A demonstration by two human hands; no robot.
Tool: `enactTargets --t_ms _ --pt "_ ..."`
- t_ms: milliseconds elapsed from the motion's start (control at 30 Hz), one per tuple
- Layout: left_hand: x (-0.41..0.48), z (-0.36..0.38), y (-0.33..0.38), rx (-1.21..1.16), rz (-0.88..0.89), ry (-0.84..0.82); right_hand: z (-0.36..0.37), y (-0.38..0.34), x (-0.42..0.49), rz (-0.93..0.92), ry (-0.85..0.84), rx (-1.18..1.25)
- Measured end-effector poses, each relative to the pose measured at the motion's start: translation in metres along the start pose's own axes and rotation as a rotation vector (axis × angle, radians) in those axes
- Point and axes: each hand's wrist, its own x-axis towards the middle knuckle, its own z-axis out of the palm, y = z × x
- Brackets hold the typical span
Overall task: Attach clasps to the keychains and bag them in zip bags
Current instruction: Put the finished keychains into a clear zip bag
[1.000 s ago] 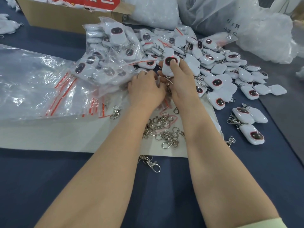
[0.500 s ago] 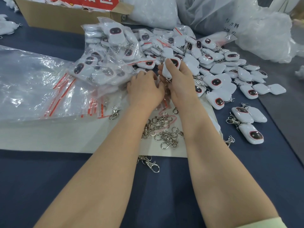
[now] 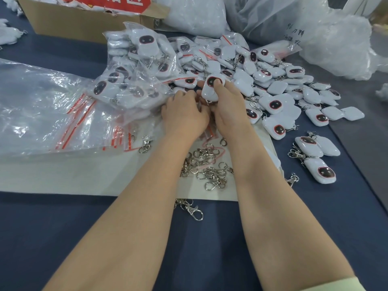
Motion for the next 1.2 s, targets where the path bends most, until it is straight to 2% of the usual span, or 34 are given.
enactTargets --t_ms 233,467,733,1033,1200 --pt "0.0012 0.0004 -0.0008 0.006 -0.002 -0.008 -0.0002 0.0005 -0.0017 -0.036 -0.026 0.006" --pt "0.0004 0.0008 -0.0007 0.01 0.0 0.011 0.0012 -0.0013 -0.0014 -0.037 0.002 0.225" --pt "0.0017 0.0015 -0.001 0.018 -0.003 0.0 0.0008 0.0025 -0.0018 -0.032 -0.034 0.089" --pt "0.001 0.0008 -0.001 0.023 0.002 -0.004 0.0013 -0.0027 -0.0051 -0.004 -0.004 0.158" --pt "0.0002 0.0001 -0.0013 0.015 0.006 -0.004 0.0016 -0.0042 -0.0073 -0.069 0.011 0.037"
